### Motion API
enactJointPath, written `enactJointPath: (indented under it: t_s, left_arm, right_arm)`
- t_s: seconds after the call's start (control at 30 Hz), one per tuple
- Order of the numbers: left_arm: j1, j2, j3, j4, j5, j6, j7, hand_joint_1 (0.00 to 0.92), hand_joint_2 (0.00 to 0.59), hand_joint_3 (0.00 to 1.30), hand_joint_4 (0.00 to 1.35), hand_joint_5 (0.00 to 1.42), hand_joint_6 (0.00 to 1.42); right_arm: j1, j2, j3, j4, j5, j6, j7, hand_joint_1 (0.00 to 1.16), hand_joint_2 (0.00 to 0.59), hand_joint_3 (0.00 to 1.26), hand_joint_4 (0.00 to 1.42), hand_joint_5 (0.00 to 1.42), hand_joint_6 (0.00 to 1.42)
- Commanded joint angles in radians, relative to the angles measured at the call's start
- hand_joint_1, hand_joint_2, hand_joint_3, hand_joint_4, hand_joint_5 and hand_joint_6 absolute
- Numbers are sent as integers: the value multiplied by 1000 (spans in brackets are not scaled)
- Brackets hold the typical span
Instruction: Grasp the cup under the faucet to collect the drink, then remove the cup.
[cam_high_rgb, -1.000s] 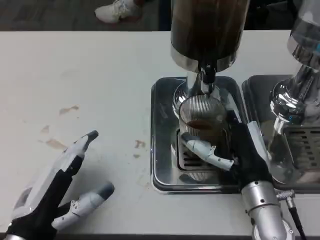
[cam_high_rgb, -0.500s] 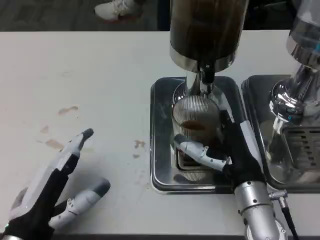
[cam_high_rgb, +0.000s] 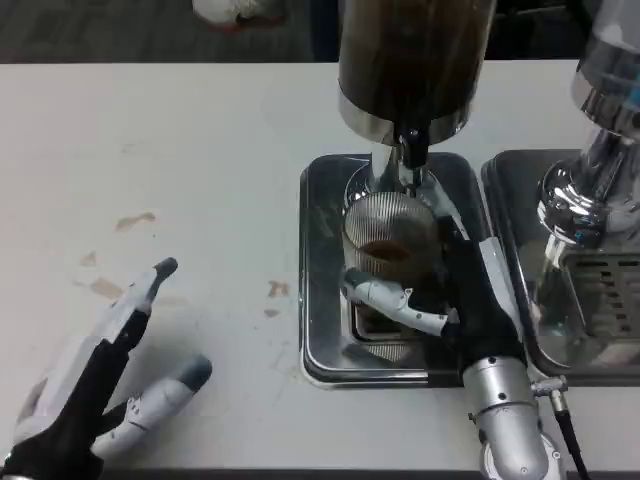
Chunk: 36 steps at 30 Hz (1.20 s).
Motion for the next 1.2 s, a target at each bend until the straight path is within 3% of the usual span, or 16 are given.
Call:
enactJointPath:
  t_s: [0.03,0.33,0.43,0.8,1.2]
  left_arm:
    - [16,0,-2,-8,-11,11,-1,0,137,0,0,0,0]
    - [24,3,-4,-14,-11,17,-4,0,137,0,0,0,0]
    - [23,3,-6,-16,-12,16,-6,0,137,0,0,0,0]
    - [9,4,-11,-11,-12,13,-14,0,137,0,0,0,0]
    - [1,3,-20,-9,-11,5,-23,0,137,0,0,0,0]
  right_arm:
    - [1,15,-1,57,0,7,-16,1024,193,257,420,447,596]
    - [-11,30,-20,94,0,-48,-85,1087,202,465,536,597,734]
    - [-9,31,-20,92,-11,-63,-111,1094,191,529,576,683,866]
    - [10,39,-24,54,-38,-112,-196,1112,132,662,688,815,1110]
    - [27,43,-21,31,-68,-131,-254,1099,137,753,751,893,1211]
